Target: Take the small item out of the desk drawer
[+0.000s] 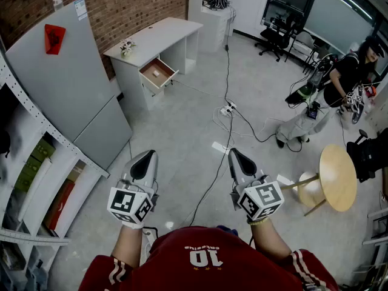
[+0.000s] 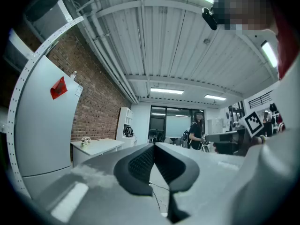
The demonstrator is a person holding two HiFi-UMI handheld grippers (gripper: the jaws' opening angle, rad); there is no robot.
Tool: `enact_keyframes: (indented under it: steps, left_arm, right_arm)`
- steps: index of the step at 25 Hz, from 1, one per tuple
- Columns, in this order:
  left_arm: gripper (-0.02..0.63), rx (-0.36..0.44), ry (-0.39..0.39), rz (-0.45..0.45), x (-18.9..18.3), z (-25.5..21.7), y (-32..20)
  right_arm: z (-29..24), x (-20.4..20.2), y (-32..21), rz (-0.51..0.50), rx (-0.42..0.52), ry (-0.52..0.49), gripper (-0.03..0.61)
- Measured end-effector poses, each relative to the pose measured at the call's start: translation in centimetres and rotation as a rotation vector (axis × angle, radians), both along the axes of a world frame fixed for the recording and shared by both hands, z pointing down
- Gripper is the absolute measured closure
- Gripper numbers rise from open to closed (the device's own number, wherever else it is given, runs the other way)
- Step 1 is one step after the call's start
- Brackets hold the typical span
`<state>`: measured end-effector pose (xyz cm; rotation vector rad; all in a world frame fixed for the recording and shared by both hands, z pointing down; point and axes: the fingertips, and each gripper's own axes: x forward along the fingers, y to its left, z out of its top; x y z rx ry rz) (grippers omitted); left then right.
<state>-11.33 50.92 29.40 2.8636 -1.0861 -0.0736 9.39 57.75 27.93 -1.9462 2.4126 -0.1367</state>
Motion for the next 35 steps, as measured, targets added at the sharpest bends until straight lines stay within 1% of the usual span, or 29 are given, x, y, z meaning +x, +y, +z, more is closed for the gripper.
enact_keyframes:
  steps: [8, 19, 25, 30, 35]
  left_arm:
    - [0.611, -0.008, 0.004, 0.009, -2.4, 0.7, -0.6]
    - [0.611, -0.003, 0.013, 0.018, -4.6, 0.5, -1.0]
    - [0.611, -0.006, 0.012, 0.024, -4.9, 0.9, -1.0]
    - [0.611, -0.019, 0.017, 0.033, -4.4, 1.3, -1.1]
    - [0.611, -0.033, 0.015, 0.034, -4.0, 1.8, -2.3]
  right_arm:
    - [0.3, -2.6, -0.4, 0.005, 0.003, 0.002, 0.577]
    - [0.4, -4.9, -0.6, 0.018, 0.008, 0.016, 0.577]
    - [0.7, -5.4, -0.6, 0.023, 0.006, 0.024, 0.577]
    - [0.8, -5.1, -0.4, 0.028, 0.009, 0.021, 0.576]
    - [1.3, -4.9, -1.9, 0.018, -0.007, 0.006, 0.575]
